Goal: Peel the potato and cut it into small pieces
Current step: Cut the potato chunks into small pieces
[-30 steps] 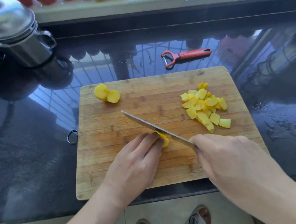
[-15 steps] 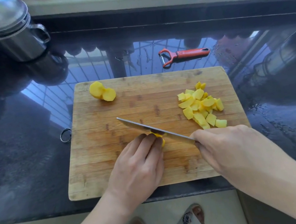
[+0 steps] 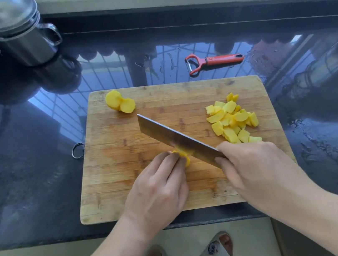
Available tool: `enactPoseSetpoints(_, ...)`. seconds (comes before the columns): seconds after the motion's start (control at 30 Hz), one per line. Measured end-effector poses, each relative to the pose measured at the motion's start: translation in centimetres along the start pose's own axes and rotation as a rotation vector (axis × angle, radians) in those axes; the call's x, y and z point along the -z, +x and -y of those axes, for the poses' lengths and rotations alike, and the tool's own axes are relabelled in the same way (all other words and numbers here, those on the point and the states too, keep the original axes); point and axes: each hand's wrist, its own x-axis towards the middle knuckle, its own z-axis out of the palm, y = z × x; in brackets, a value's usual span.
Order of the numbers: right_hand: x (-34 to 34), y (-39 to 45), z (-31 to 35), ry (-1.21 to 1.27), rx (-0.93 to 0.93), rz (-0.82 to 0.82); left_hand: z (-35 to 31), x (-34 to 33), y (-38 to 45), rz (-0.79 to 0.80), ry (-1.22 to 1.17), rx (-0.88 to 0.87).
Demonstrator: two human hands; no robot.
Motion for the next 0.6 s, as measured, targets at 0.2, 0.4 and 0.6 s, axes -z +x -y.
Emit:
enactPoseSetpoints(0.2, 0.3, -1.0, 0.1, -0.088, 0.042, 0.008, -0.1, 0.0, 0.0, -0.008, 0.018, -0.006)
enactPoseSetpoints(0.4, 0.3, -1.3, 0.1, -0.162, 0.043, 0.021, 0.1, -0.2, 0.0, -0.009, 0.014, 0.003)
enactPoseSetpoints(0.6, -0.7, -0.2, 1.2, -0.176, 0.009, 0.072, 0.1, -0.2, 0.1, 0.003, -0.006, 0.012)
